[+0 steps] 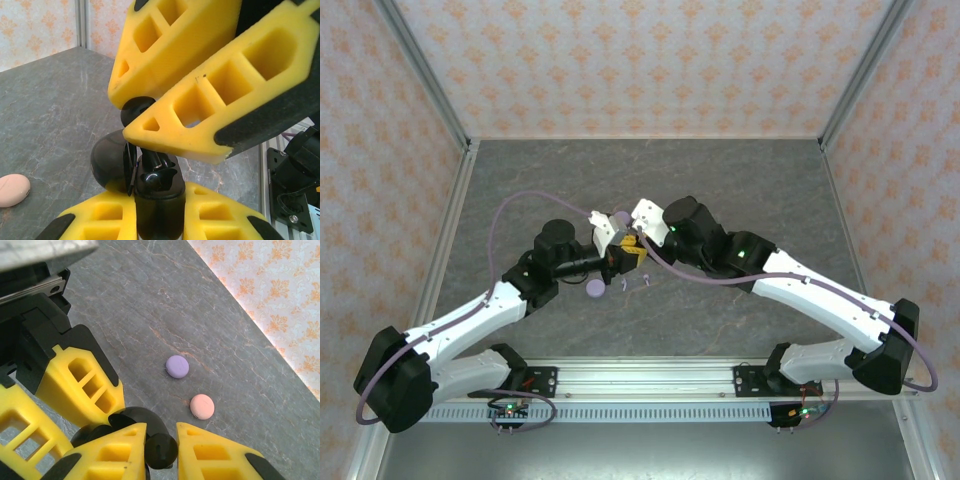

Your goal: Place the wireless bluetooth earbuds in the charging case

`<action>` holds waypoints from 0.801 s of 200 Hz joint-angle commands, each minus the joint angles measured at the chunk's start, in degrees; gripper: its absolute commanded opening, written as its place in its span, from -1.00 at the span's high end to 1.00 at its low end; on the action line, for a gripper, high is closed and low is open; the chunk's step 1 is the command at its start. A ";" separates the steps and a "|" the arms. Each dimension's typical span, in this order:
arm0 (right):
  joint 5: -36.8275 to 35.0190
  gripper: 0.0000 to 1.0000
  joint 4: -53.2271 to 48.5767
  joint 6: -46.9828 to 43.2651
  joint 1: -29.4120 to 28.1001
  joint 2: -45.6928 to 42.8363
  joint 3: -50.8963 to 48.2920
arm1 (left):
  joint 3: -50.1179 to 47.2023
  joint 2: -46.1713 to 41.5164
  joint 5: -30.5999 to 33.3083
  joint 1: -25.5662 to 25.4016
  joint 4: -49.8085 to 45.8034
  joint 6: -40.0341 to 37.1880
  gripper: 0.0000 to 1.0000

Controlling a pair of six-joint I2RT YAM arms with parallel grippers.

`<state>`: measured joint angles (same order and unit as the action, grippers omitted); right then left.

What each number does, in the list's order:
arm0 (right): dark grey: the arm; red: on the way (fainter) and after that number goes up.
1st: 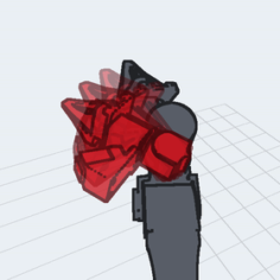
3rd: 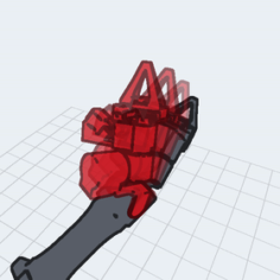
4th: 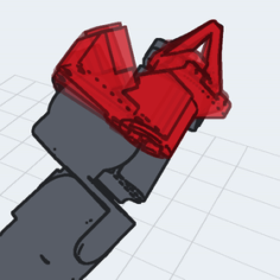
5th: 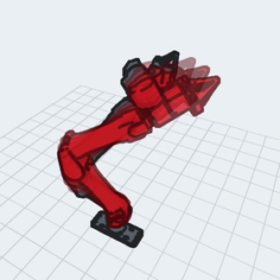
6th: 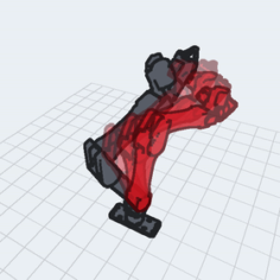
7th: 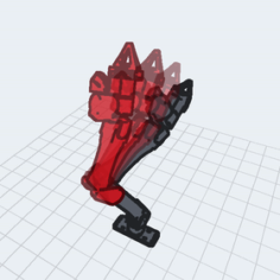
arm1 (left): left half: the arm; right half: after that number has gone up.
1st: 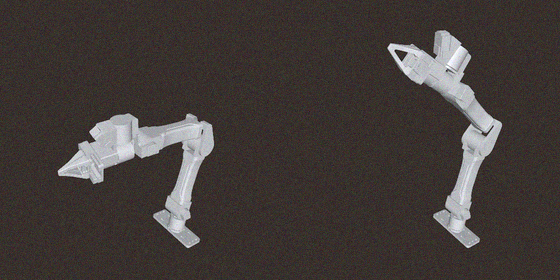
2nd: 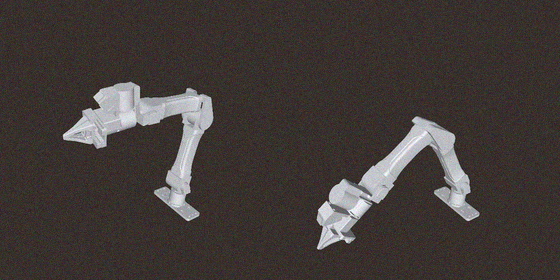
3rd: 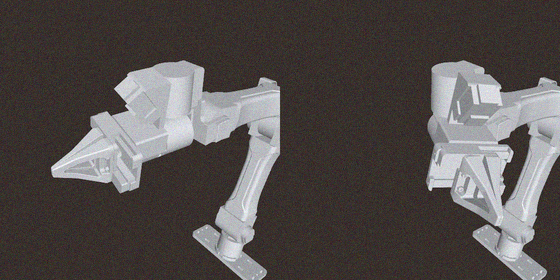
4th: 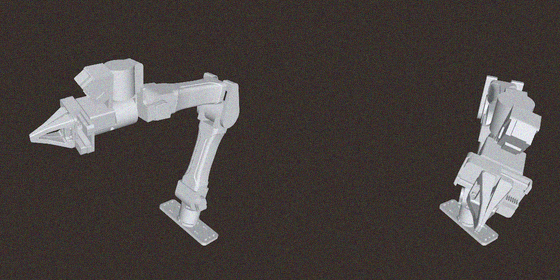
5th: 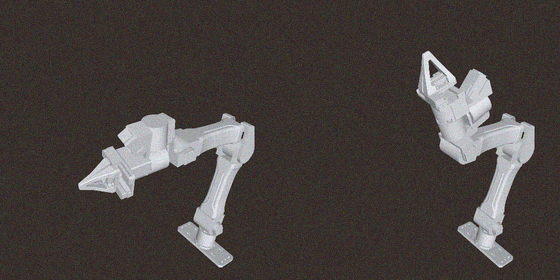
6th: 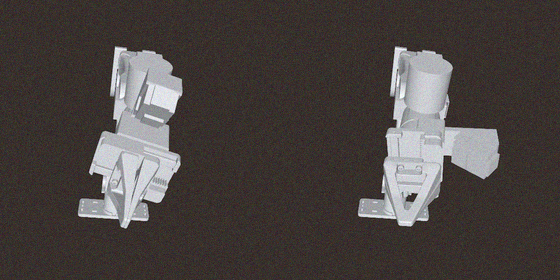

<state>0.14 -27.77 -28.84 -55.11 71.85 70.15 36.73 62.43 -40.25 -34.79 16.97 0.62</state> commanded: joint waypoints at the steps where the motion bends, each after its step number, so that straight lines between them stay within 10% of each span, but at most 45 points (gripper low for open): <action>1: 0.03 0.62 -1.23 -1.46 -0.60 -0.35 0.27 | 2.36 0.06 -0.49 -0.38 1.80 -0.10 1.00; 160: 1.00 0.61 -2.48 -3.06 -0.61 -2.59 -1.55 | 2.15 0.31 0.00 -0.37 1.97 -0.14 1.00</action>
<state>0.40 -28.73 -31.20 -55.24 70.65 69.58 36.73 62.43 -40.21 -34.79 16.78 0.60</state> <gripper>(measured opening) 0.195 0.184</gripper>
